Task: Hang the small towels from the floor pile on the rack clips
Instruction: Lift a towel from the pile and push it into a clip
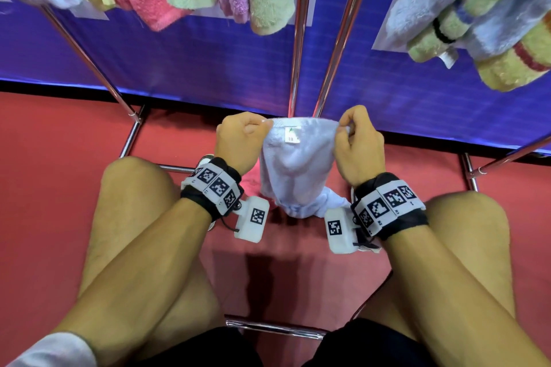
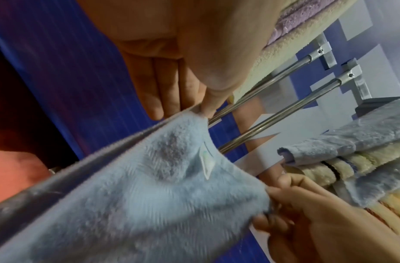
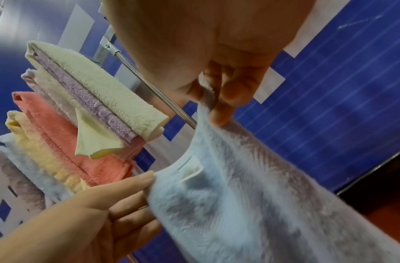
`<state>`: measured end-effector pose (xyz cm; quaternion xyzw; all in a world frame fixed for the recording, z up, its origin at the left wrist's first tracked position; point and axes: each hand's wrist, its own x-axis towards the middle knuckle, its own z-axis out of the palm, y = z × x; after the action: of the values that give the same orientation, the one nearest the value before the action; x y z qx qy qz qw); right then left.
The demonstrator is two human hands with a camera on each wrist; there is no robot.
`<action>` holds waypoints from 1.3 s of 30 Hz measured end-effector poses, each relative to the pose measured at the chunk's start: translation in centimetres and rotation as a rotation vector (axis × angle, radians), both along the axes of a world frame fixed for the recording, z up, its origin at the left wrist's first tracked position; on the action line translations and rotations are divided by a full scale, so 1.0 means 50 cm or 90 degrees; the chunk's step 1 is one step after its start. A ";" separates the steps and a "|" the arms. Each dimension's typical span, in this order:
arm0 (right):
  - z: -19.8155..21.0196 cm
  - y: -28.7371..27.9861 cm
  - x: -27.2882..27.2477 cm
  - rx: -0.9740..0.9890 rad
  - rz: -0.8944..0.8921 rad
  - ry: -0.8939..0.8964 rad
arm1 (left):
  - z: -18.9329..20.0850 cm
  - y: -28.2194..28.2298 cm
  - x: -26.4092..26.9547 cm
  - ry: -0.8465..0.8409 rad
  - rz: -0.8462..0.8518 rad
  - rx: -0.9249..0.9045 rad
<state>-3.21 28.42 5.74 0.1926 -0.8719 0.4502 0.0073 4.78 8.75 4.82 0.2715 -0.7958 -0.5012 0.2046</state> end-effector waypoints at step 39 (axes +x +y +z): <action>-0.022 -0.024 0.016 -0.038 0.188 0.147 | 0.006 0.054 0.007 0.042 -0.263 0.341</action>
<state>-2.44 27.22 4.63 0.3686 -0.8139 0.4467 0.0468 5.15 11.43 5.12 0.1322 -0.6669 -0.7319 0.0459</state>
